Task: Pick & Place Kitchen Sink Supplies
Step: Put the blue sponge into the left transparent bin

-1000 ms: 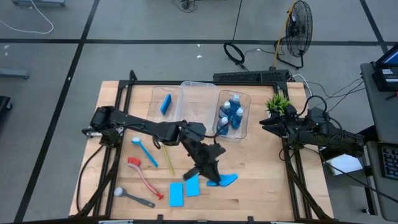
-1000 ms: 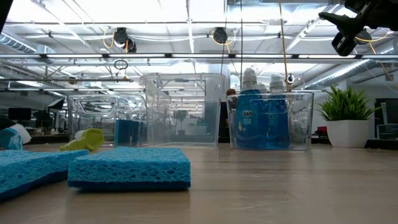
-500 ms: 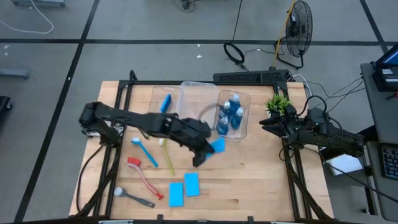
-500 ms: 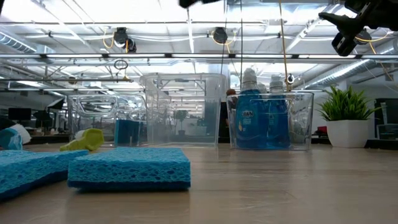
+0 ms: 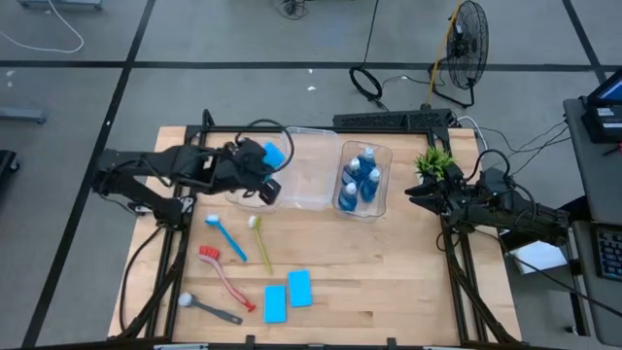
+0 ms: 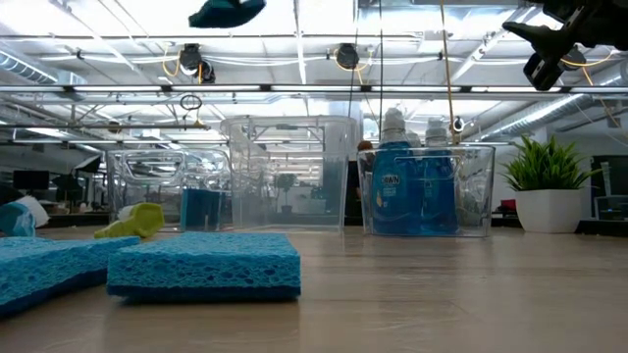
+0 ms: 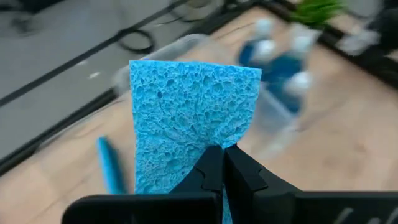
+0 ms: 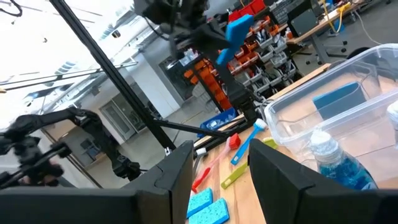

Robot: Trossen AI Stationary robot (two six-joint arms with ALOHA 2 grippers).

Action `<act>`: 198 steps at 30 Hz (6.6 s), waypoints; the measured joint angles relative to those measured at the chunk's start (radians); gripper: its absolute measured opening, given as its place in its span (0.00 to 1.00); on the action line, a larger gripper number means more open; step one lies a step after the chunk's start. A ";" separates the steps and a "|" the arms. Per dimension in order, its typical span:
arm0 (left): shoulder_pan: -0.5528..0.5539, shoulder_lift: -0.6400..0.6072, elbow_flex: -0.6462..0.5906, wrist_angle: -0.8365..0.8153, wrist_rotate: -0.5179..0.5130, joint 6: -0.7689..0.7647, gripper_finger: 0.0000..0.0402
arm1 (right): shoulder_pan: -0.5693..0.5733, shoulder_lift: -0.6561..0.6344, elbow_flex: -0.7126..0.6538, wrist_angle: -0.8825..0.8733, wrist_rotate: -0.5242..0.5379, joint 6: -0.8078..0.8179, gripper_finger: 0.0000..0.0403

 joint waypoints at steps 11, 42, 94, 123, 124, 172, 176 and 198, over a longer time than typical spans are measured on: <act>0.204 -0.002 -0.021 -0.137 0.007 0.051 0.00 | 0.000 0.000 0.000 0.001 0.000 0.000 0.35; 0.657 -0.146 -0.586 0.482 0.574 0.252 0.00 | 0.000 0.000 0.000 -0.006 0.000 0.000 0.35; 0.629 -0.142 -0.906 0.688 0.683 -0.026 0.00 | 0.000 0.000 0.000 -0.006 0.056 0.001 0.35; 0.631 -0.029 -0.906 0.716 0.605 -0.018 0.01 | 0.000 0.000 0.000 -0.006 0.077 0.001 0.35; 0.631 -0.029 -0.906 0.716 0.605 -0.019 0.00 | 0.000 0.000 0.000 -0.006 0.077 0.001 0.35; 0.625 -0.441 -0.906 0.710 0.722 -0.079 0.49 | 0.000 0.000 0.000 -0.006 0.076 0.030 0.35; 0.587 -0.529 -0.906 0.710 0.759 -0.099 0.45 | 0.000 0.000 0.000 -0.006 0.076 0.029 0.35; -0.042 -0.596 -0.904 0.797 0.407 -0.458 0.02 | 0.000 0.000 0.000 -0.006 0.076 0.027 0.35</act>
